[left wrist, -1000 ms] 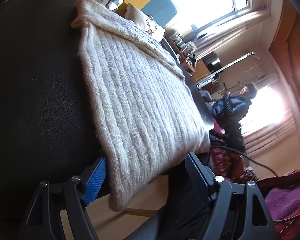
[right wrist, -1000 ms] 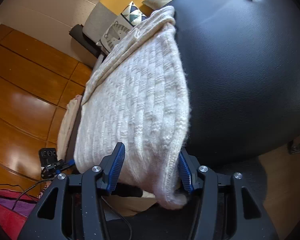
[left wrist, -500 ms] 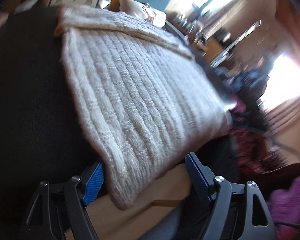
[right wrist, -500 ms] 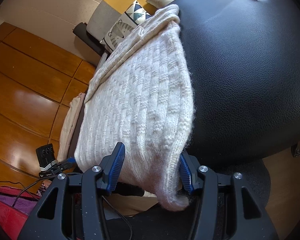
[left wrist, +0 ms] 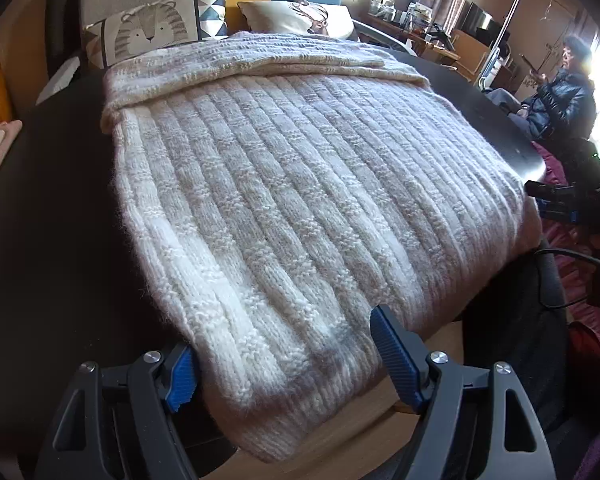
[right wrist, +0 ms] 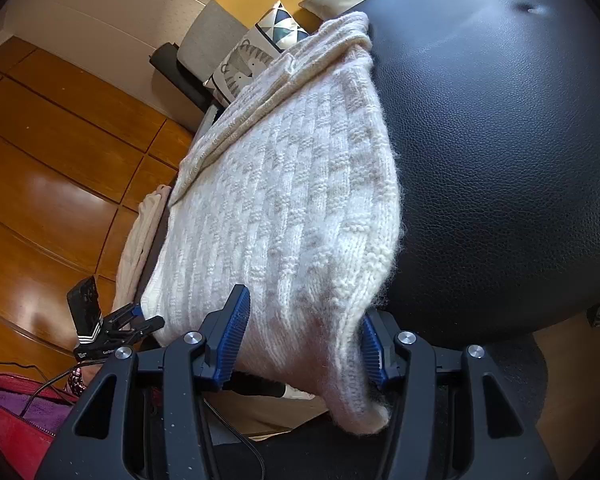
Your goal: Fold clothes
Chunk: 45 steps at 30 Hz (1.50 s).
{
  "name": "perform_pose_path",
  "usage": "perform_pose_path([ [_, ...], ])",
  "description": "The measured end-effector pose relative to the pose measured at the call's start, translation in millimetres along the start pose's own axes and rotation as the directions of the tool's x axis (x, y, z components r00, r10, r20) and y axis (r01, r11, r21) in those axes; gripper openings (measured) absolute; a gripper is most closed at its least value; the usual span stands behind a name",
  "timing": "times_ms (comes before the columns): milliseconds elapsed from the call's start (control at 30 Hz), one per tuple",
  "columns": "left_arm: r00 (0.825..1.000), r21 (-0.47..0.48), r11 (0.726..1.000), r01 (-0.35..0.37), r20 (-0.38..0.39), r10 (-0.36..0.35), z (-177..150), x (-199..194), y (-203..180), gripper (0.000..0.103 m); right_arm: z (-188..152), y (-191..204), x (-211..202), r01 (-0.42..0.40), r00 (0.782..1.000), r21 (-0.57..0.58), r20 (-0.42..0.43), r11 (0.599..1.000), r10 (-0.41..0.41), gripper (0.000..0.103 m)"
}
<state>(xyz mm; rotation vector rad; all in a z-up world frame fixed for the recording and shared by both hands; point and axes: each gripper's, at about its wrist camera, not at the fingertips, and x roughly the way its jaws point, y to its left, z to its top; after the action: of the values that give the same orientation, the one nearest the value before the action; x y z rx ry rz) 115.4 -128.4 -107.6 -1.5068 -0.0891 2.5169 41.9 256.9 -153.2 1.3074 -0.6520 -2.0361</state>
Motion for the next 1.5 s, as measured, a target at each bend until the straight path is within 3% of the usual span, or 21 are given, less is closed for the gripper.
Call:
perform_pose_path([
  [233,0.999,0.01,0.999,-0.036,0.001,0.036,-2,3,-4,0.079,0,5,3,0.023,1.0,-0.038,-0.004,0.999,-0.024,0.055],
  [500,1.0,0.005,1.0,-0.029,0.0,0.029,0,4,-4,0.079,0,4,4,0.0,1.0,-0.024,0.006,1.0,0.0,0.055],
  [633,1.0,0.007,1.0,-0.027,0.003,0.027,-1,4,-4,0.079,0,10,6,0.015,1.0,-0.049,0.001,0.999,-0.015,0.066],
  [700,1.0,-0.001,1.0,-0.021,0.009,0.021,-1,3,-2,0.077,-2,18,9,0.053,0.999,-0.096,-0.002,0.994,-0.053,0.065],
  [767,1.0,-0.016,1.0,-0.018,0.018,0.018,-2,1,2,0.072,-6,31,13,0.149,0.988,-0.182,0.001,0.972,-0.152,0.055],
  [867,0.999,-0.042,0.999,-0.01,0.031,0.012,-3,-1,8,0.061,-6,30,11,0.232,0.972,-0.195,0.016,0.953,-0.234,0.028],
  [900,0.999,-0.051,0.999,-0.007,0.035,0.009,-3,-2,10,0.057,-6,27,10,0.223,0.975,-0.175,0.017,0.959,-0.223,0.019],
  [1067,0.999,-0.052,0.999,-0.004,0.052,0.007,-5,-5,16,0.043,-4,15,6,0.191,0.982,-0.114,0.022,0.975,-0.19,0.015],
  [1133,0.998,-0.065,0.997,0.028,0.056,-0.025,-4,-6,21,0.027,-3,13,5,0.182,0.983,-0.107,0.022,0.978,-0.18,0.014],
  [1233,0.993,-0.119,0.987,0.111,0.048,-0.106,0,-7,35,0.012,-2,10,3,0.131,0.991,-0.06,0.024,0.99,-0.13,0.013],
  [1500,0.957,-0.188,0.941,0.28,0.127,-0.26,1,-34,58,0.009,4,24,-10,-0.031,0.997,-0.009,0.07,0.999,0.031,0.012],
])
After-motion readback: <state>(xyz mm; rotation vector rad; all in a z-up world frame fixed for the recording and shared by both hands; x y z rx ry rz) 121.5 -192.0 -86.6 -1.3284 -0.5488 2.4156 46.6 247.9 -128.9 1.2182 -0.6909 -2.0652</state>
